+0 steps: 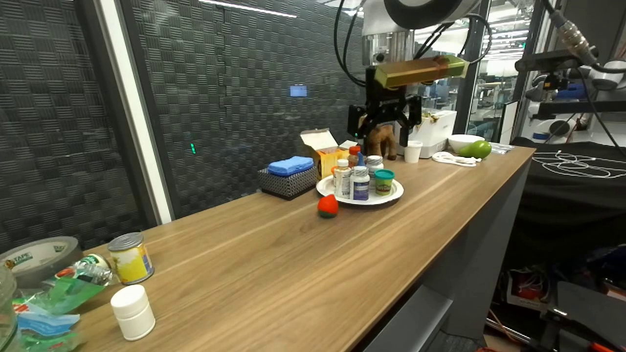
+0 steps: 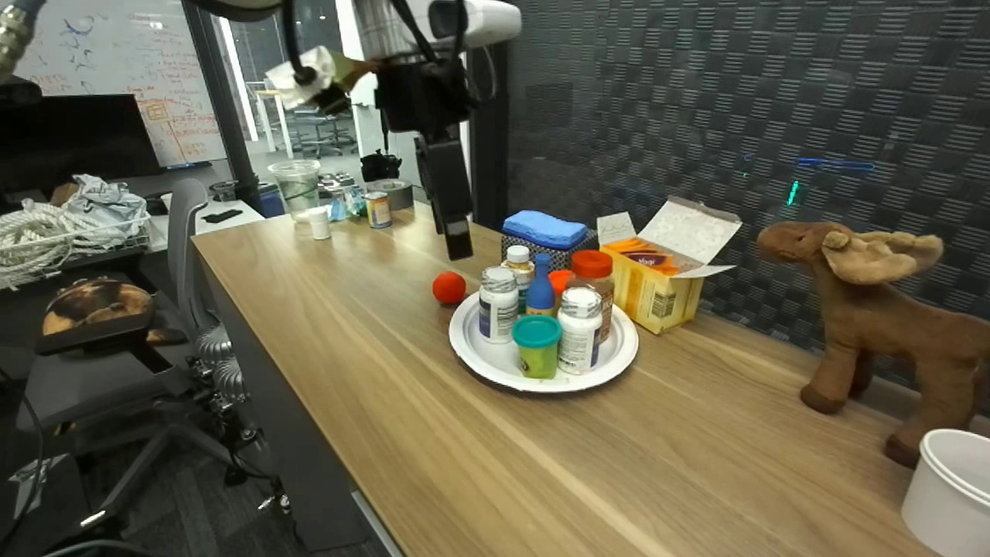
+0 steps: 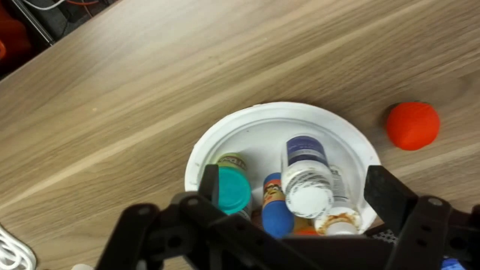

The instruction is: Put the bottles and orange plushie that are around the white plate on the white plate

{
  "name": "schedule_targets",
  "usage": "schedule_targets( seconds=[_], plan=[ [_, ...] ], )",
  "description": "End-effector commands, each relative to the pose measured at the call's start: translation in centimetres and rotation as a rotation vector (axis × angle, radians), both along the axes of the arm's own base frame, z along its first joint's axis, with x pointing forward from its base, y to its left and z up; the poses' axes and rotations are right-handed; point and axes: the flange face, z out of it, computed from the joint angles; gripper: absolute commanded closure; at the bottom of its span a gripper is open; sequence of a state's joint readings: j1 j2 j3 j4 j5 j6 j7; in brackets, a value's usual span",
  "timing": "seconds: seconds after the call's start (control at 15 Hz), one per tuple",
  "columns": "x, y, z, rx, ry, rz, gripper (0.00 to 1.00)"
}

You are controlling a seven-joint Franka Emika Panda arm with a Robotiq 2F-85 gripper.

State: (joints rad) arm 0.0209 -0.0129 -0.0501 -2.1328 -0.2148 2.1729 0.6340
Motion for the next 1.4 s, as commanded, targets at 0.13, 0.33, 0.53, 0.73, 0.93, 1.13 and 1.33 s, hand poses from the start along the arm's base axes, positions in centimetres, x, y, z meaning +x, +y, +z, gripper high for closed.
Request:
schedule_targets(
  seconds=[0.13, 0.33, 0.53, 0.73, 0.93, 1.13, 1.33],
  plan=[
    [1.0, 5.6, 0.1, 0.051, -0.101, -0.160, 0.00],
    [2.3, 5.6, -1.8, 0.094, -0.108, -0.291, 0.00],
    [3.3, 5.6, -3.9, 0.131, -0.093, -0.390, 0.00],
    [4.5, 5.8, -5.4, 0.164, -0.088, -0.443, 0.00],
    [5.8, 5.9, -6.4, 0.186, -0.083, -0.474, 0.00],
    [6.9, 5.6, -7.4, 0.193, -0.071, -0.494, 0.00],
    [8.1, 5.2, -8.5, 0.195, -0.063, -0.497, 0.00]
  ],
)
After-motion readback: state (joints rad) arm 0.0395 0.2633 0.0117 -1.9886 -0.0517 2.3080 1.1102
